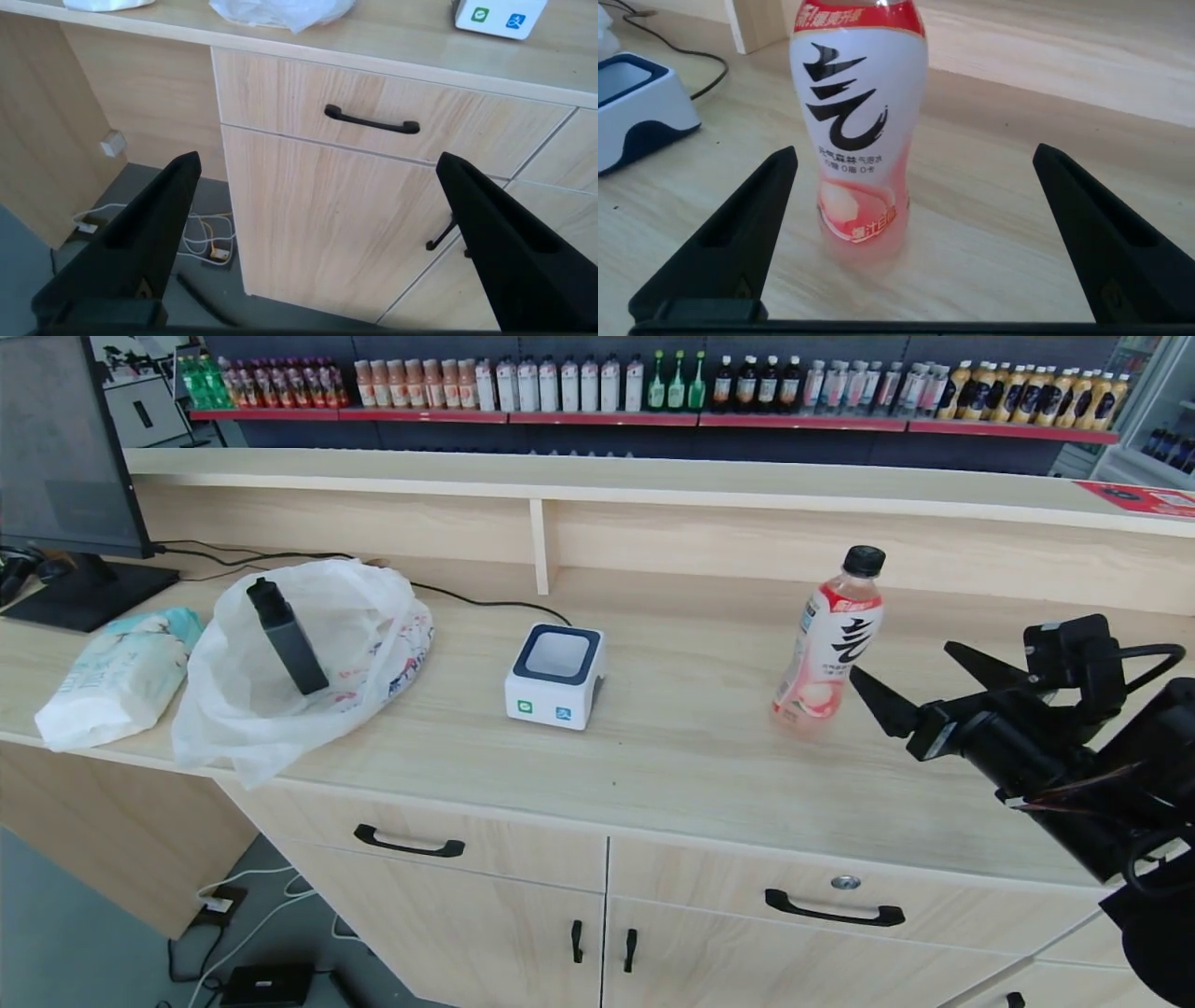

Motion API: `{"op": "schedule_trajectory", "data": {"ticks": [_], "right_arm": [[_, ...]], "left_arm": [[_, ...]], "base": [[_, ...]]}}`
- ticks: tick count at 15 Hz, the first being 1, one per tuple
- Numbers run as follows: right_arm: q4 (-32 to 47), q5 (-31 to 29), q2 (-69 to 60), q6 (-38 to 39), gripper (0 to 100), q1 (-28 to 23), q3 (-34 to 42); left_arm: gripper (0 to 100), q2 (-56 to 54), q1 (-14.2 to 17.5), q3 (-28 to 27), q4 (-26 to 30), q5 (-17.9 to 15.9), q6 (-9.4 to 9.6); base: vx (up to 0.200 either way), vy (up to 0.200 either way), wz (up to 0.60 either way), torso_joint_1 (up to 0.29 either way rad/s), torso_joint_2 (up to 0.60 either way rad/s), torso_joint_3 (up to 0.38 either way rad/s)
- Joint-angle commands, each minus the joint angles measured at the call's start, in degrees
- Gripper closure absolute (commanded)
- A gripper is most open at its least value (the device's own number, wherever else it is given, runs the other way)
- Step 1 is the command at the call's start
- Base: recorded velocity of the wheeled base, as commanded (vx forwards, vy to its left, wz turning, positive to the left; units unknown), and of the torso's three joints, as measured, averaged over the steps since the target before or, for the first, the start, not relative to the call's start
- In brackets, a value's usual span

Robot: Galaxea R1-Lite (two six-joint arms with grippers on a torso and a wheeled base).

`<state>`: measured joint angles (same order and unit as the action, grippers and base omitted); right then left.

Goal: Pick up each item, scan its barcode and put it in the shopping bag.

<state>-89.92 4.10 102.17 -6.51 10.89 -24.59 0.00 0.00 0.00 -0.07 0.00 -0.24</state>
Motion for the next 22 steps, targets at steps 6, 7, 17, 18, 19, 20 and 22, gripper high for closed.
{"op": "schedule_trajectory", "data": {"ticks": [6,7,17,18,19,20,22], "right_arm": [[-0.08,-4.36,5.41,3.52,0,5.02,-3.62],[-0.08,-4.45,6.90,4.31,0,4.41,-3.98],[-0.08,-4.62,15.52,5.72,0,1.15,-14.52],[-0.08,-4.62,16.13,5.37,0,1.33,-15.67],[-0.08,-4.80,16.92,5.37,0,1.95,-16.98],[-0.08,-5.06,17.27,5.37,0,2.30,-17.95],[-0.08,-5.06,18.15,5.46,0,2.56,-19.97]], "left_arm": [[0,0.00,0.00,0.00,-0.01,0.00,0.07],[0,0.00,0.00,0.00,-0.01,0.00,0.16],[0,0.00,0.00,0.00,-0.01,0.00,0.07],[0,0.00,0.00,0.00,-0.01,0.00,0.07],[0,0.00,0.00,0.00,-0.01,0.00,0.07],[0,0.00,0.00,0.00,-0.01,0.00,0.07],[0,0.00,0.00,0.00,-0.01,0.00,0.16]], "base": [[0.000,0.000,0.00,0.000,0.00,0.000],[0.000,0.000,0.00,0.000,0.00,0.000],[0.000,0.000,0.00,0.000,0.00,0.000],[0.000,0.000,0.00,0.000,0.00,0.000],[0.000,0.000,0.00,0.000,0.00,0.000],[0.000,0.000,0.00,0.000,0.00,0.000],[0.000,0.000,0.00,0.000,0.00,0.000]]}}
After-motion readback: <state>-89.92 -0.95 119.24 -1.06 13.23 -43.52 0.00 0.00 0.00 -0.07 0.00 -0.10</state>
